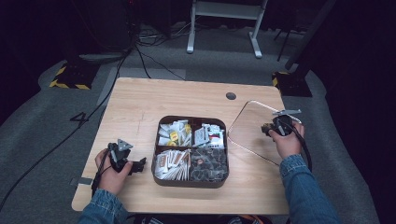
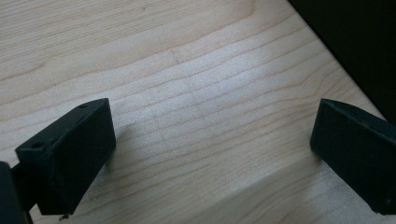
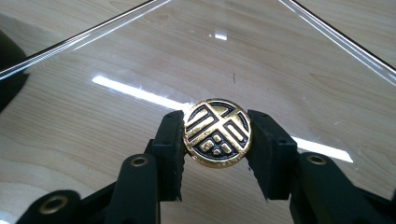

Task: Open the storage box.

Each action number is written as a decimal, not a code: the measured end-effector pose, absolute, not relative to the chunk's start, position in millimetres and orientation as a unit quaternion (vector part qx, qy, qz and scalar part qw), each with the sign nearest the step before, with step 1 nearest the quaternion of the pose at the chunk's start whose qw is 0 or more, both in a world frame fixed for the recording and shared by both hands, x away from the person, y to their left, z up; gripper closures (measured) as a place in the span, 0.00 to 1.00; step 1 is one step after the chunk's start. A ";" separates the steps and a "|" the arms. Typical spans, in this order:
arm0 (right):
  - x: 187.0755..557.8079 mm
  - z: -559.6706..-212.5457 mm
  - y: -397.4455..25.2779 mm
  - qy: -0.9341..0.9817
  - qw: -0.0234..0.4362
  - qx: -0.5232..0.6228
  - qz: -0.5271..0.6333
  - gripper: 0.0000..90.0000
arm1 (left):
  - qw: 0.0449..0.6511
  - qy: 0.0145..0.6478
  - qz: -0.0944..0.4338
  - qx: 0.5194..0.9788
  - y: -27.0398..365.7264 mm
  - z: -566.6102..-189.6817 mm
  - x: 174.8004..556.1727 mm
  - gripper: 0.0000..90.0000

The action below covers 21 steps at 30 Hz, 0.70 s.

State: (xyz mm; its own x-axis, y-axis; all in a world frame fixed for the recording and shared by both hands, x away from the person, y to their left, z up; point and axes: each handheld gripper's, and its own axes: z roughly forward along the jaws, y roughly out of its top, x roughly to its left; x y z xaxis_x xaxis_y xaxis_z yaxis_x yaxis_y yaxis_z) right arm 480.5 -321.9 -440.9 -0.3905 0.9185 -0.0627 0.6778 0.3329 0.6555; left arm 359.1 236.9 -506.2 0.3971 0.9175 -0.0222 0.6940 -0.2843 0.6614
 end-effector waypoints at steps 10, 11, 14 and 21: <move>485.6 -457.4 -322.0 0.789 0.206 0.516 0.262 0.66 | 0.301 0.517 0.185 0.780 236.9 -506.2 359.1 0.00; 485.7 -459.6 -321.2 0.789 0.203 0.518 0.262 0.66 | 0.301 0.517 0.185 0.780 236.9 -506.2 359.1 0.00; 485.9 -461.5 -320.4 0.789 0.199 0.519 0.262 0.66 | 0.301 0.517 0.185 0.780 236.9 -506.2 359.1 0.00; 487.3 -467.3 -318.4 0.790 0.195 0.521 0.257 0.66 | 0.301 0.517 0.185 0.780 236.9 -506.2 359.1 0.00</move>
